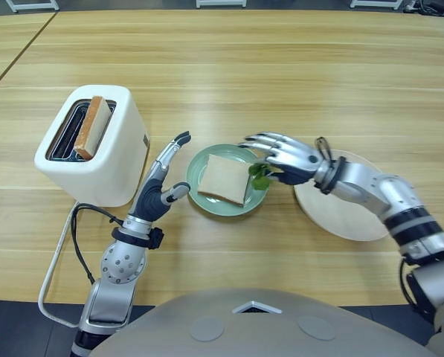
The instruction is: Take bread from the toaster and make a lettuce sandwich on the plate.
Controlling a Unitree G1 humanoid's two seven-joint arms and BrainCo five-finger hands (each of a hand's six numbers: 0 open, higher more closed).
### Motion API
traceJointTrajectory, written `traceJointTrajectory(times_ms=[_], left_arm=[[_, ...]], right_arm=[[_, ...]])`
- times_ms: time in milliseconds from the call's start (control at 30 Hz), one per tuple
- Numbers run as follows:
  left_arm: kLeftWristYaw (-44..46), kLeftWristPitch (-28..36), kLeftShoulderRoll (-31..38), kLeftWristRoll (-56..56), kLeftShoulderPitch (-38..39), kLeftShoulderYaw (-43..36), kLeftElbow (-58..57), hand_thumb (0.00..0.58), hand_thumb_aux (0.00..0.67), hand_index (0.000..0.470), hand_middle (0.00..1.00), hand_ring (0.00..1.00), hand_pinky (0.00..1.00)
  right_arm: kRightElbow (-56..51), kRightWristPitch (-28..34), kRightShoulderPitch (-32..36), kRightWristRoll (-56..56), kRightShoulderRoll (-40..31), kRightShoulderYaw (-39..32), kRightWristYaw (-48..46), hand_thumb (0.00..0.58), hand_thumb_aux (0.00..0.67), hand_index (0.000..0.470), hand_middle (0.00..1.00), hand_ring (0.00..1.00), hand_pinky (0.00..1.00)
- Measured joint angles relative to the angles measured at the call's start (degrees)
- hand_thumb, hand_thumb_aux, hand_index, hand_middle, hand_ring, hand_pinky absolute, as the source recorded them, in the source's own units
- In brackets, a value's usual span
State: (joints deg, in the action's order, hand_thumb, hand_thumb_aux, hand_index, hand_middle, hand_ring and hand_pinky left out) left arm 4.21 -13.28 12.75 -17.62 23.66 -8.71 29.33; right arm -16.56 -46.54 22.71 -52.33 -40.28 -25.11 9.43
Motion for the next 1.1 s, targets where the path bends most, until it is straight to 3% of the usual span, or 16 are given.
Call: traceJointTrajectory(times_ms=[200,867,900,933,967,1000,1100], left_arm=[[0.0,-0.6,-0.3,0.8,-0.9,0.0,-1.0,0.0,0.0,0.0,0.0,0.0,0.0],[0.7,-0.7,-0.4,1.0,-0.9,0.0,-1.0,0.0,0.0,0.0,0.0,0.0,0.0],[0.7,-0.7,-0.4,1.0,-0.9,0.0,-1.0,0.0,0.0,0.0,0.0,0.0,0.0],[0.7,-0.7,-0.4,1.0,-0.8,0.0,-1.0,0.0,0.0,0.0,0.0,0.0,0.0],[0.7,-0.7,-0.4,1.0,-0.8,0.0,-1.0,0.0,0.0,0.0,0.0,0.0,0.0],[0.7,-0.7,-0.4,1.0,-0.8,0.0,-1.0,0.0,0.0,0.0,0.0,0.0,0.0],[0.7,-0.7,-0.4,1.0,-0.8,0.0,-1.0,0.0,0.0,0.0,0.0,0.0,0.0]], right_arm=[[-4.6,0.9,6.0,-1.8,5.4,-1.6,1.1,0.58,0.67,0.47,0.0,0.0,0.0],[-12.4,-2.1,9.7,1.9,12.1,-6.6,-6.3,0.58,0.67,0.47,0.0,0.0,0.0],[-12.5,-1.5,10.2,0.6,12.3,-7.0,-5.9,0.571,0.589,0.413,0.0,0.0,0.0],[-12.7,-0.9,10.8,-1.2,12.4,-7.9,-5.2,0.545,0.504,0.354,0.0,0.0,0.0],[-13.0,-0.4,11.1,-2.5,12.5,-8.5,-4.8,0.452,0.355,0.249,0.0,0.0,0.0],[-13.1,-0.1,11.2,-3.4,12.5,-8.8,-4.2,0.009,0.005,0.004,0.0,0.0,0.0],[-13.1,0.1,11.2,-4.2,12.6,-9.4,-2.7,0.0,0.0,0.0,0.0,0.0,0.0]])
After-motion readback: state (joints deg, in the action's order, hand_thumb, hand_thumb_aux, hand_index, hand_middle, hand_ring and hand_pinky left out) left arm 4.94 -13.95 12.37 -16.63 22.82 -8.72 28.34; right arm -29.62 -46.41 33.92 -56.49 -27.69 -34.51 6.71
